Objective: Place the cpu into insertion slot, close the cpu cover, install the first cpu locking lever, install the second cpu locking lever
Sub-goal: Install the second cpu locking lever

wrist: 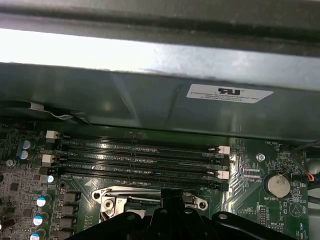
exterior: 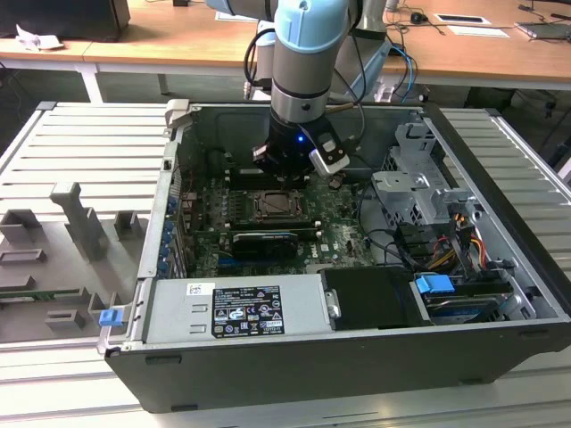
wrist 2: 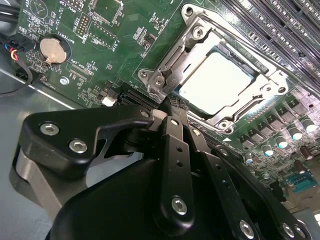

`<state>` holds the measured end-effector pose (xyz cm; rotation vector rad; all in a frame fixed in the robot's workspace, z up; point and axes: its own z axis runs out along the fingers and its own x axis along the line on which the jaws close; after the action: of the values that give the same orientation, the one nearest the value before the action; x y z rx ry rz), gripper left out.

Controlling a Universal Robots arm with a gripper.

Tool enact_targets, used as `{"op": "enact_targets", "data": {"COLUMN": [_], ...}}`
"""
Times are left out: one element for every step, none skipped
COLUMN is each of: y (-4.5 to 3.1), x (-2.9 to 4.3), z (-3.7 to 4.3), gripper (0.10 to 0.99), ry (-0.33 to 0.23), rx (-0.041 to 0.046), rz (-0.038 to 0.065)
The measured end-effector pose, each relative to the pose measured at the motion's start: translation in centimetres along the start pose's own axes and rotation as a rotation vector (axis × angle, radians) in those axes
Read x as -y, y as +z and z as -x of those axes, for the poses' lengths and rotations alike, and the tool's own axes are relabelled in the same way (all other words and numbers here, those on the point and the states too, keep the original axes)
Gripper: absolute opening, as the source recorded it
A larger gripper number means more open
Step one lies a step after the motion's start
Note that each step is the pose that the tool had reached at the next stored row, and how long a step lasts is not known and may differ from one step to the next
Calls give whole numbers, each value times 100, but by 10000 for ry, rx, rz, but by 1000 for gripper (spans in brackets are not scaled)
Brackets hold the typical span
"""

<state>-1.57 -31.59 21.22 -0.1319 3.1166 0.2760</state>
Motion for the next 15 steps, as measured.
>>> {"op": "enact_targets", "data": {"y": [0,0,-1,-1,-1,-2,-2,-2,-3,-4,-5,-5,-5,-6,-7], "x": [2,3,4,5,8,9,11,13,18,21,24,27,28,31,36], "z": [0,0,0,0,-1,-1,-1,-1,-2,-2,-2,-2,-2,-3,-3], "gripper": [106,106,106,106,106,106,106,106,106,106,106,106,106,106,106], "ry": [0,0,0,0,0,0,0,0,0,0,0,0,0,0,-2], "rx": [0,0,0,0,0,0,0,0,0,0,-1,0,0,0,-1], "rz": [0,0,0,0,0,0,0,0,0,0,-1,0,0,0,0]}}
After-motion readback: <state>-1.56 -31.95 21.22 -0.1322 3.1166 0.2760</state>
